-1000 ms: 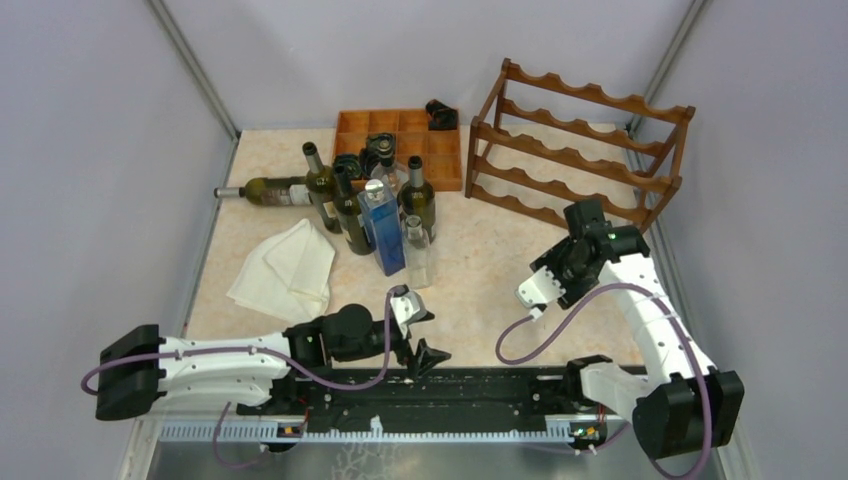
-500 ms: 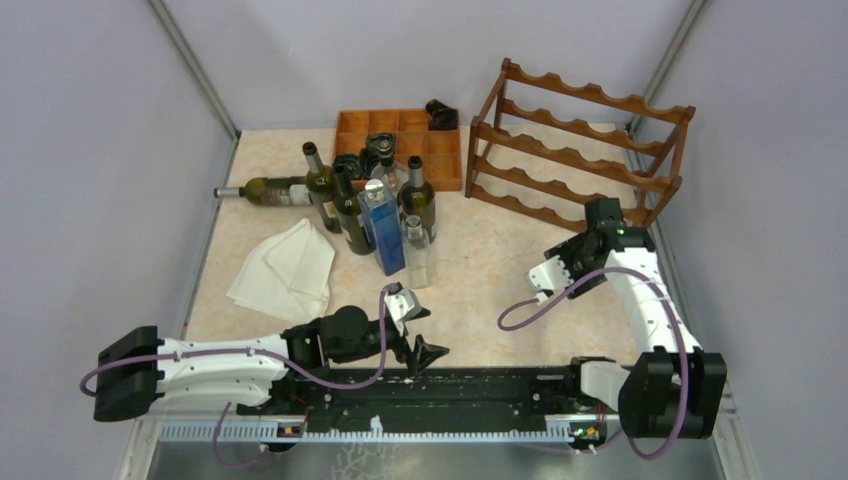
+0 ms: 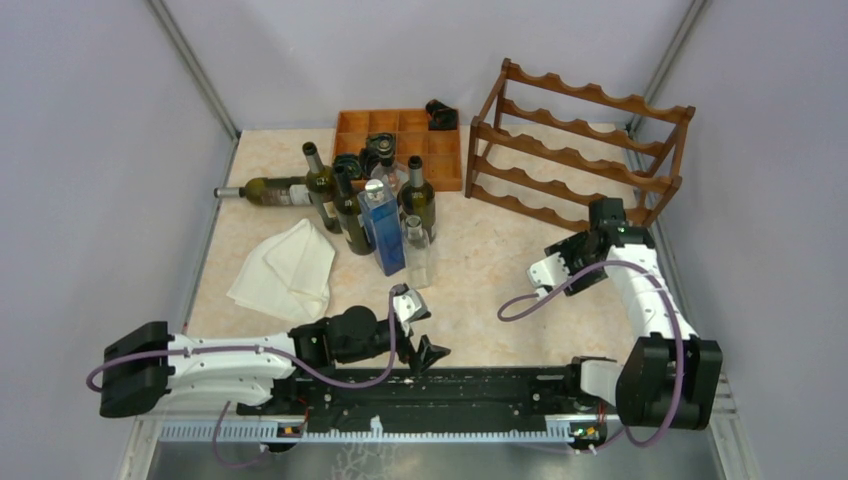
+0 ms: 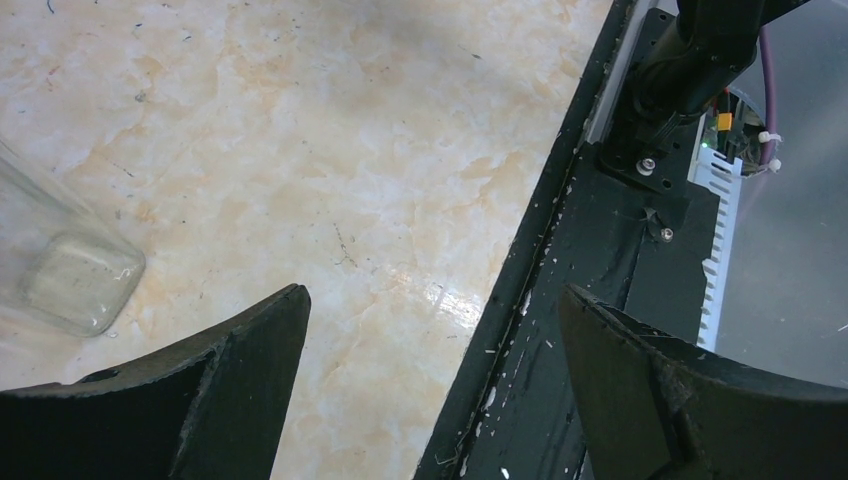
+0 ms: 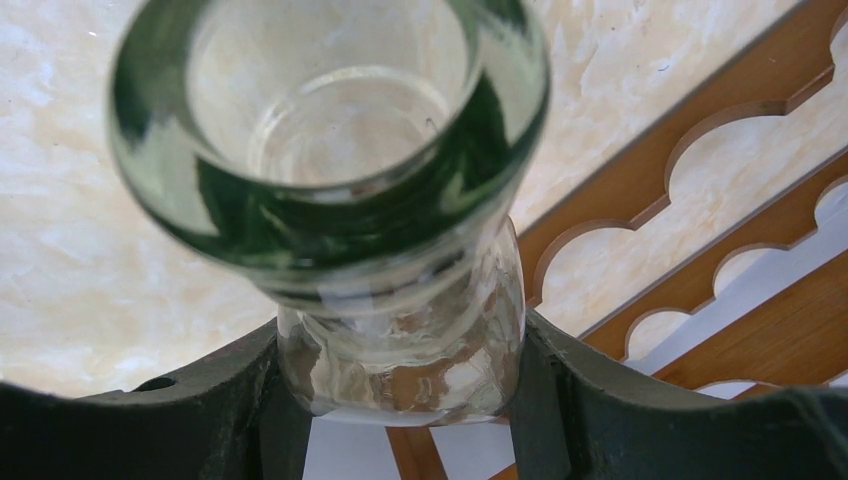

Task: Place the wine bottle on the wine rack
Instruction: Pick up the wine bottle from the center of the board.

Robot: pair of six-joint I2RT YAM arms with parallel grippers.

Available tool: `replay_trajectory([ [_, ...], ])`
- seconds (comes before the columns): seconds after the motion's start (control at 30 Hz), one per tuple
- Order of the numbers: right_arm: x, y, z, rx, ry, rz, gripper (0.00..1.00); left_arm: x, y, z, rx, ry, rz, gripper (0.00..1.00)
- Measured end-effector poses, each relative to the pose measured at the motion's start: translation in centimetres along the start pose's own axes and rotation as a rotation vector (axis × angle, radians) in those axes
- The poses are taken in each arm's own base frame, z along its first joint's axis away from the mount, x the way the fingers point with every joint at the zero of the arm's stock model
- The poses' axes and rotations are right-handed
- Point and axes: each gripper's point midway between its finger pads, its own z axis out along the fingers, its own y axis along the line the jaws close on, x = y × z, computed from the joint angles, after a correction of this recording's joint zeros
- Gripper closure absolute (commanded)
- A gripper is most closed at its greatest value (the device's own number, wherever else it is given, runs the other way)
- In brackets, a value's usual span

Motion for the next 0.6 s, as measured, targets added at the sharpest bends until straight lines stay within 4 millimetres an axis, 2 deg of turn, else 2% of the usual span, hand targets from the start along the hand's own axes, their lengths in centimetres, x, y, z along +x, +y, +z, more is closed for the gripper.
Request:
replay_trajectory([
  [0.23, 0.2, 0.0, 0.9, -0.019, -0.011, 0.006, 1.00, -0.2, -0.1, 0.3, -0.001, 0.003, 0.000, 0.01],
  [0.4, 0.1, -1.3, 0.4, 0.016, -0.031, 0.001, 1.00, -0.2, 0.0, 0.3, -0.004, 0.001, 0.000, 0.01],
  [0.5, -0.7, -2.3, -0.3, 0.053, -0.053, -0.021, 0.99, -0.2, 0.0, 0.3, -0.003, 0.002, 0.000, 0.01],
  [0.6, -2.4, -2.3, -1.0, 0.060, -0.088, -0.049, 0.99, -0.3, -0.1, 0.3, -0.001, 0.000, 0.000, 0.01],
])
